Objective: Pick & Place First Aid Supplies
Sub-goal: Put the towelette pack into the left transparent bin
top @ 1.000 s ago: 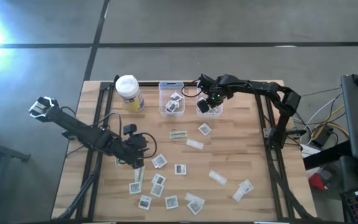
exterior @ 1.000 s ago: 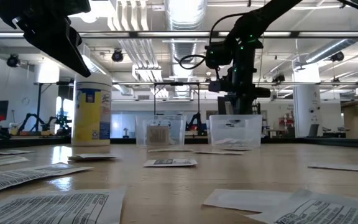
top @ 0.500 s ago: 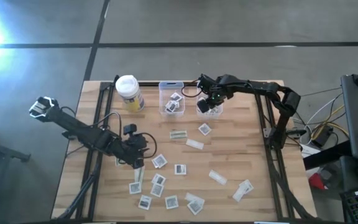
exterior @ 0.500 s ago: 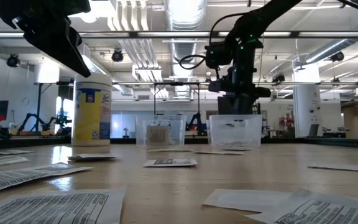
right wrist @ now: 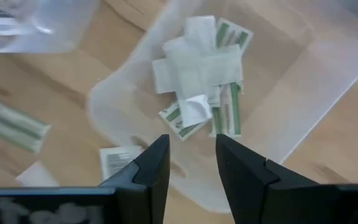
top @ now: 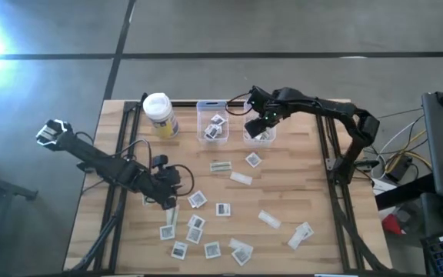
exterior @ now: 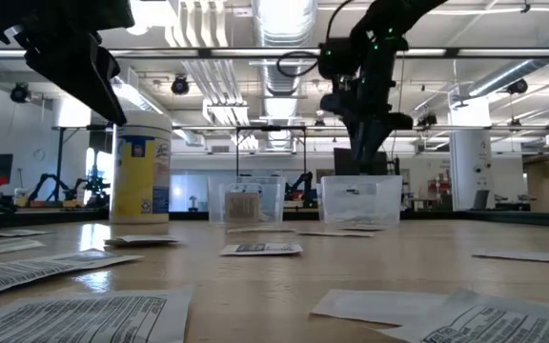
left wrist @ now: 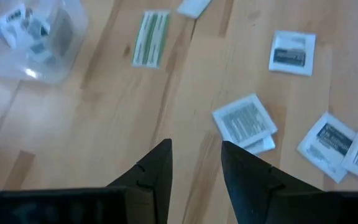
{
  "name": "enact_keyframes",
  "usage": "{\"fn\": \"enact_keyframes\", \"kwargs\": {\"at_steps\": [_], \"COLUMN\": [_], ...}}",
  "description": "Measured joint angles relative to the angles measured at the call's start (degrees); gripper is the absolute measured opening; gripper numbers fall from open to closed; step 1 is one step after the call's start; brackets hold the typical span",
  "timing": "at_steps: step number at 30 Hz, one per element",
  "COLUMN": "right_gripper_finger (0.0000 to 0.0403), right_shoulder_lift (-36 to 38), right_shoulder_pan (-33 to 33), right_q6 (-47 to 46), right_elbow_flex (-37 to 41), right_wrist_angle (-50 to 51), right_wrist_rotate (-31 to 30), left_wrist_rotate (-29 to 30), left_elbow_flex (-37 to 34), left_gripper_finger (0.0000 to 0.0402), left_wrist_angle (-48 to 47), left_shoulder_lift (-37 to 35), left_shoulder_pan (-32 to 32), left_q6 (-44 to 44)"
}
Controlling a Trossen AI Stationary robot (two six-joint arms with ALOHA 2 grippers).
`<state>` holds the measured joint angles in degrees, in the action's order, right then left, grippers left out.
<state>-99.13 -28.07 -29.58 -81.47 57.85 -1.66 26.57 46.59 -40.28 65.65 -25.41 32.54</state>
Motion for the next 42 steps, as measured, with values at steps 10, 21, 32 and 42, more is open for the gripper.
{"fn": "enact_keyframes", "kwargs": {"at_steps": [10,21,32,42], "right_gripper_finger": [0.0107,0.0087,0.0071,0.0072], "right_shoulder_lift": [7.40,10.62,9.48,9.40], "right_shoulder_pan": [8.62,19.28,22.88,22.88], "right_q6": [-0.25,-3.71,-5.28,-6.05], "right_elbow_flex": [0.76,1.42,1.49,1.76], "right_wrist_angle": [0.20,0.22,0.12,-0.04], "right_wrist_rotate": [-5.37,-10.68,-12.03,-12.04], "left_wrist_rotate": [-1.44,-7.96,-12.46,-14.53], "left_elbow_flex": [0.00,-1.81,-9.66,-12.55], "left_gripper_finger": [0.0131,0.0131,0.0131,0.0131], "left_wrist_angle": [-3.36,-6.03,-10.44,-9.65], "left_shoulder_lift": [0.00,0.07,0.09,0.09], "left_shoulder_pan": [-0.04,-0.31,-3.31,-3.69], "left_q6": [1.66,2.78,0.12,-11.43]}}
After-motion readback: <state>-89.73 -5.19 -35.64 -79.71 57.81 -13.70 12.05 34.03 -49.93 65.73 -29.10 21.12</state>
